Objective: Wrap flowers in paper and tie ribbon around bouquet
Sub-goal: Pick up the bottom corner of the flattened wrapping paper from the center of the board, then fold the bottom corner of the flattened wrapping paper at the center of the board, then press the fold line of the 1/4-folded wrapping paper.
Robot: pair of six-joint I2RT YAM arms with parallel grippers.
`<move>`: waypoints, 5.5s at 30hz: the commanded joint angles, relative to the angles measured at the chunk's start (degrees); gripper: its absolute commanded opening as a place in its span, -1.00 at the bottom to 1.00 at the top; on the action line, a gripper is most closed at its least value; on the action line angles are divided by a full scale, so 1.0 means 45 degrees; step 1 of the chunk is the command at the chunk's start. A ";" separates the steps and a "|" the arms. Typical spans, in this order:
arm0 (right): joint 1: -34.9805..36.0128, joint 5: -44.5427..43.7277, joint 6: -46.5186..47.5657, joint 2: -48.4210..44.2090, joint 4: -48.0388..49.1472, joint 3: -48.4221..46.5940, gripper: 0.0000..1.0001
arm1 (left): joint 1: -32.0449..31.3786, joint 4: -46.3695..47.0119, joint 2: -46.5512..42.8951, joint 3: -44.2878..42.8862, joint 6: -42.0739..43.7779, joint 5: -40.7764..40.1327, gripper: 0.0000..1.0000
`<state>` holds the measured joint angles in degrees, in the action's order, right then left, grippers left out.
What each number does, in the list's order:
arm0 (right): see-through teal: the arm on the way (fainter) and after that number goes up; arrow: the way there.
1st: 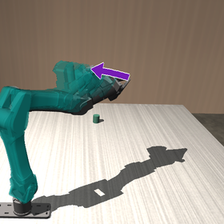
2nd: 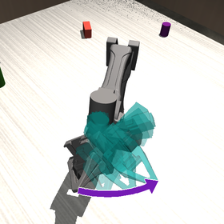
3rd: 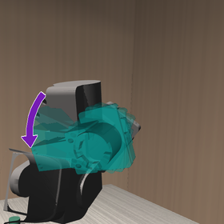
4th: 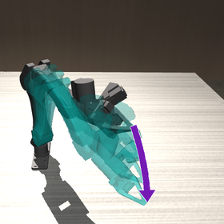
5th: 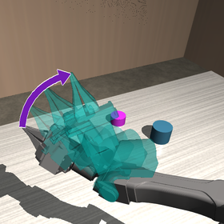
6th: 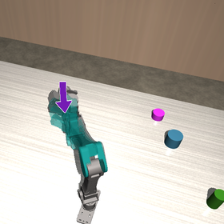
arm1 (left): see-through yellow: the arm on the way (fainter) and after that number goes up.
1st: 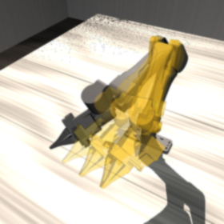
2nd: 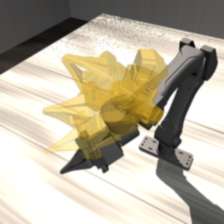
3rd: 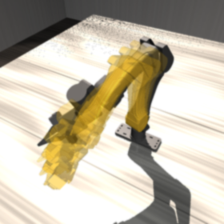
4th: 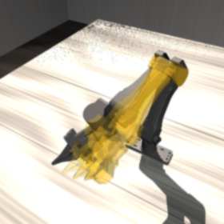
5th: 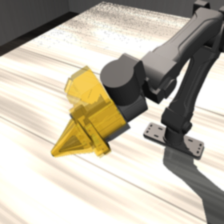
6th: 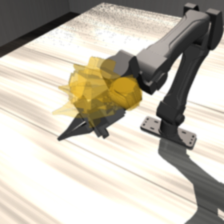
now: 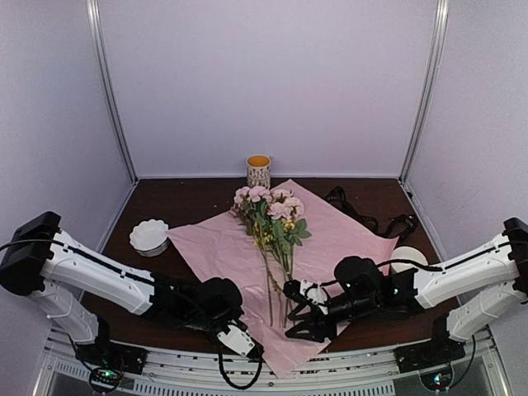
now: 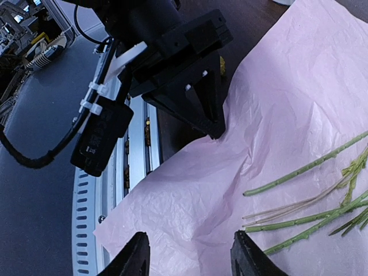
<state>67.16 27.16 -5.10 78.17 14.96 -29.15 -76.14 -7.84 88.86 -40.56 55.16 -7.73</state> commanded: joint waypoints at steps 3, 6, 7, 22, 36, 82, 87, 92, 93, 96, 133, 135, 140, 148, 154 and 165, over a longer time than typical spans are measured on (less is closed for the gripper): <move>0.0082 -0.0983 0.1091 -0.1141 -0.0971 0.0133 -0.02 | 0.0242 -0.0537 -0.0836 -0.0478 -0.1588 0.1596 -1.00; 0.0849 -0.1708 0.2474 -0.1815 -0.1568 0.0211 0.00 | 0.0616 -0.0761 -0.0956 -0.0555 -0.2203 0.2066 -1.00; 0.1374 -0.2208 0.3147 -0.2028 -0.1677 0.0310 0.01 | 0.0770 -0.0898 -0.0960 -0.0638 -0.2406 0.2327 -1.00; 0.6341 -0.9445 0.6031 0.0310 0.1199 0.1585 0.20 | 0.2306 -0.0389 -0.1284 -0.0233 -0.4149 0.4524 -1.00; 0.6222 -1.0081 0.4617 0.0261 0.1787 0.1540 -1.00 | 0.2487 -0.0566 -0.1659 -0.0040 -0.4195 0.4764 -1.00; -0.1422 0.0481 0.0996 0.1188 -0.4906 -0.3887 -1.00 | 0.2662 -0.0674 -0.0465 -0.1953 -0.7324 0.6616 0.21; -0.1502 0.0593 0.0907 0.1127 -0.4643 -0.3803 -1.00 | 0.2672 0.0023 -0.0088 -0.1956 -0.8060 0.6056 -0.23; -0.1680 0.0740 0.0692 0.1164 -0.4429 -0.3777 -0.95 | 0.2691 0.0049 0.0317 -0.2271 -0.8399 0.6013 -0.75; -0.1698 0.0742 0.0678 0.1149 -0.4388 -0.3743 -0.91 | 0.2719 -0.0006 0.0376 -0.2325 -0.8460 0.6032 -1.00; -0.1828 0.0711 0.0406 0.1066 -0.4251 -0.3533 -0.71 | 0.2976 0.0124 0.0429 -0.2247 -0.8959 0.6001 -1.00; -0.2074 -0.1298 -0.4140 0.1400 -0.0941 0.0207 -1.00 | 0.4029 -0.2474 0.2202 -0.3320 -1.1038 0.5928 -0.39; -0.2161 -0.1299 -0.4229 0.1535 -0.0904 0.0189 -1.00 | 0.4029 -0.2662 0.2226 -0.3364 -1.1083 0.6005 -0.30; -0.2244 -0.1328 -0.4513 0.1907 -0.1116 0.0027 -1.00 | 0.4029 -0.3821 0.2771 -0.4014 -1.1105 0.6112 -0.29; -0.2277 -0.1538 -0.4921 0.1895 -0.1255 -0.0045 -1.00 | 0.4032 -0.5019 0.3522 -0.4674 -1.1299 0.6382 -0.40; -0.2280 -0.1961 -0.5118 0.0996 -0.2062 -0.0177 -0.85 | 0.4029 -0.5620 0.4226 -0.5141 -1.1308 0.6604 -0.48; -0.2239 -0.0818 -0.5959 -0.1594 -0.0871 0.0175 -0.68 | 0.4029 -0.5421 0.4139 -0.4947 -1.1435 0.6541 -0.49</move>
<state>57.19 19.25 -28.47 71.88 5.23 -29.10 -58.11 -31.14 106.34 -63.35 4.32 21.65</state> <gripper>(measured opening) 0.165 0.256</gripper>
